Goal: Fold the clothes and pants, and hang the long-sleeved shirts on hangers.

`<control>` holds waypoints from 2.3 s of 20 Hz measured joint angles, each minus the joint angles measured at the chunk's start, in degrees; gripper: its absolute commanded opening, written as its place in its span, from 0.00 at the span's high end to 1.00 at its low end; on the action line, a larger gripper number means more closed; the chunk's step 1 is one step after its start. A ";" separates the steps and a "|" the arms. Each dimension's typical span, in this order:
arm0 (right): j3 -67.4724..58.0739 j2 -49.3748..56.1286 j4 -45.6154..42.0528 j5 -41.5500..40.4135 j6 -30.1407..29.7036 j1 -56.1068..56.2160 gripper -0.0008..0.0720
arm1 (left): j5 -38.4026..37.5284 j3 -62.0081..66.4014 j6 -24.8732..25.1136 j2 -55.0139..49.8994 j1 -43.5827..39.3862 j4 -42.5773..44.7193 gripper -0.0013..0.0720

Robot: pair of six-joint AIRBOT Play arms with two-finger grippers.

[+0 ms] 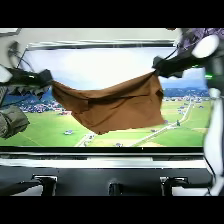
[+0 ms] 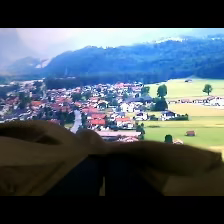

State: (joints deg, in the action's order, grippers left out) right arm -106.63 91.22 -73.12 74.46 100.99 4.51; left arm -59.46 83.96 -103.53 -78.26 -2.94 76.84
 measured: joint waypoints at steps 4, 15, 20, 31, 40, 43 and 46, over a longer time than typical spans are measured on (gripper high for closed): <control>0.02 11.58 0.90 -7.48 -0.15 0.00 0.95 | 13.46 -1.97 -0.02 -11.37 -0.28 -5.18 0.94; 1.42 8.57 -0.85 -0.66 -12.48 -8.17 0.33 | 7.41 -2.97 4.15 -10.10 7.72 -10.51 0.00; 15.78 1.20 5.68 4.24 -19.61 -21.77 0.33 | 1.99 -15.23 6.71 2.23 13.99 -10.47 0.00; 33.59 5.77 19.45 -2.12 -30.64 -29.73 0.33 | 0.50 -25.16 7.43 8.28 14.29 -11.72 0.00; 34.42 12.70 28.50 -1.22 -34.27 -29.92 0.95 | -1.84 -27.17 6.54 7.72 14.16 -17.92 0.00; 34.49 13.03 31.08 -1.36 -35.54 -29.90 0.95 | 0.59 -30.84 10.38 6.97 12.92 -22.32 0.00; 34.49 12.39 33.90 -0.90 -36.30 -29.90 0.95 | 4.46 -33.90 15.78 4.55 10.21 -29.24 0.00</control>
State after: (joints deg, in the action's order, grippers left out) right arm -72.14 103.61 -39.22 73.56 64.69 -25.39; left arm -55.00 50.06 -87.74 -73.71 7.27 47.59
